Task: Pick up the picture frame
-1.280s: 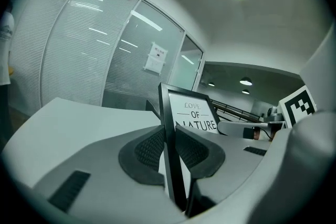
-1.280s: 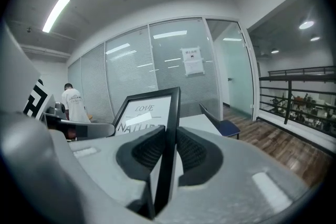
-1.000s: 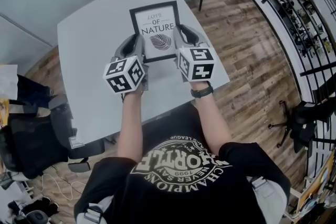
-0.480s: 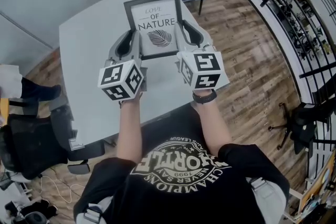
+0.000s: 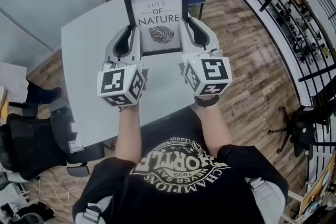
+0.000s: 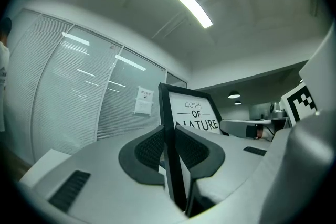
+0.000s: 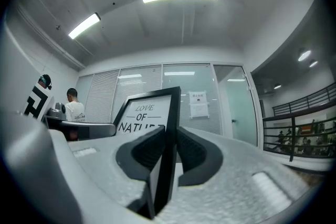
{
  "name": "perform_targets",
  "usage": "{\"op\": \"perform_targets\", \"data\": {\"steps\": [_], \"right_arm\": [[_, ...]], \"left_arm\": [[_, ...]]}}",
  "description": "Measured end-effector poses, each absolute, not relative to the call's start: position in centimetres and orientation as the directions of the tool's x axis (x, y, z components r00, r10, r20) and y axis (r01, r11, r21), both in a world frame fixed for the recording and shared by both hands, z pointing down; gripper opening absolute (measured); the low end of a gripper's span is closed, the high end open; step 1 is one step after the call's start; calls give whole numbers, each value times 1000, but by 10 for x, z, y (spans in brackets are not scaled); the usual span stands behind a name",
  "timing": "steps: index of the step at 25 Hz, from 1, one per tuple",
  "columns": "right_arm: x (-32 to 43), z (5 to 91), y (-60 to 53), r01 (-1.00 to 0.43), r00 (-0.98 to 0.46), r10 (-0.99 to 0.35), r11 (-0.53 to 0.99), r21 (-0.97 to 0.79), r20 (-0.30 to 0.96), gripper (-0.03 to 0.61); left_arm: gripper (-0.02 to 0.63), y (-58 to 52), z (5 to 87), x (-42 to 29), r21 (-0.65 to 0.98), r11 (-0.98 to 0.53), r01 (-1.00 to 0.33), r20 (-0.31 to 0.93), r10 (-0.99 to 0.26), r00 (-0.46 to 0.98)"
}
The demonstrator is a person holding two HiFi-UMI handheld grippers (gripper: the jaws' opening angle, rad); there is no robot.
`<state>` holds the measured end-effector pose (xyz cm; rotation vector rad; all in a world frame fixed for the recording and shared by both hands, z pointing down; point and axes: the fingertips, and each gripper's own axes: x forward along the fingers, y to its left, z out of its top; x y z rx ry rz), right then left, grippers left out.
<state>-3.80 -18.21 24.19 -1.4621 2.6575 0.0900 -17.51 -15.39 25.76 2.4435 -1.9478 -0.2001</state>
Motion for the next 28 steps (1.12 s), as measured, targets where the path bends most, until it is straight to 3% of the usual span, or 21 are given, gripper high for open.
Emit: {"op": "perform_targets", "data": {"steps": [28], "right_arm": [[-47, 283, -221, -842, -535, -836, 540, -8, -119, 67]], "left_arm": [[69, -193, 295, -183, 40, -203, -978, -66, -977, 200]]}}
